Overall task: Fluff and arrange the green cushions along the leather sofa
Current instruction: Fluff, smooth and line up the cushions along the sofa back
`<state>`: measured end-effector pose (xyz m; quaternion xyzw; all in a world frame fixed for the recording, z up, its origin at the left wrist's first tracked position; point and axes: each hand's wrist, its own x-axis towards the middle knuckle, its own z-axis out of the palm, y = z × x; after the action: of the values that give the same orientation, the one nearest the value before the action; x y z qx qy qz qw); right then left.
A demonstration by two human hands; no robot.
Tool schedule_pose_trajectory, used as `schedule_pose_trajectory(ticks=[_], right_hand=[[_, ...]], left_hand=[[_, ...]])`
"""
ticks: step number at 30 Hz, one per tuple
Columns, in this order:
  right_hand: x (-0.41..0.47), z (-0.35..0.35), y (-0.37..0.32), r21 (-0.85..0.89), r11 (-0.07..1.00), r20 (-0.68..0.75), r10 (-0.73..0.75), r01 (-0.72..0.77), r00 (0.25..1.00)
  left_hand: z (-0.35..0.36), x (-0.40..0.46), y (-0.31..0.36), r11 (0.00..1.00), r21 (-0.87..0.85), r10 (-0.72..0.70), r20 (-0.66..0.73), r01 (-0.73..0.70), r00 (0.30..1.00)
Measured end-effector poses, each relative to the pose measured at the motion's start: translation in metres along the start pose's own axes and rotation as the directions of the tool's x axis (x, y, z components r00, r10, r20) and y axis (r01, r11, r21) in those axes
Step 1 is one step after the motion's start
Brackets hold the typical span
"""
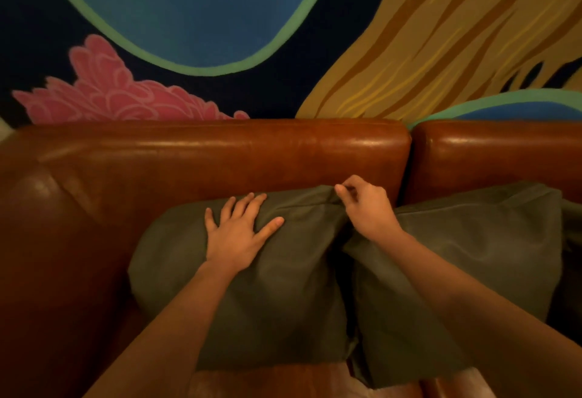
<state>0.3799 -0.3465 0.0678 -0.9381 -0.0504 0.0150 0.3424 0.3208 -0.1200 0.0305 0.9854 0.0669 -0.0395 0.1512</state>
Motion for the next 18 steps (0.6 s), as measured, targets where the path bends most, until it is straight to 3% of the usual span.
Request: schedule_pose_trajectory(ticks=[4, 9, 14, 18], right_hand=[[-0.013, -0.004, -0.030, -0.183, 0.963, 0.020, -0.198, 0.198, 0.980], [-0.040, 0.040, -0.095, -0.376, 0.762, 0.268, -0.455, 0.527, 0.849], [-0.057, 0.111, -0.142, -0.381, 0.626, 0.502, -0.478, 0.680, 0.721], [-0.051, 0.151, -0.158, -0.444, 0.593, 0.538, -0.422, 0.671, 0.730]], left_hand=[[-0.019, -0.023, -0.030, 0.988, -0.122, -0.107, -0.088, 0.095, 0.990], [-0.029, -0.056, -0.113, 0.928, -0.242, -0.344, -0.266, 0.283, 0.901], [-0.032, -0.070, -0.172, 0.764, -0.455, -0.540, -0.063, 0.457, 0.840], [-0.023, -0.051, -0.197, 0.710, -0.546, -0.492, 0.066, 0.445, 0.868]])
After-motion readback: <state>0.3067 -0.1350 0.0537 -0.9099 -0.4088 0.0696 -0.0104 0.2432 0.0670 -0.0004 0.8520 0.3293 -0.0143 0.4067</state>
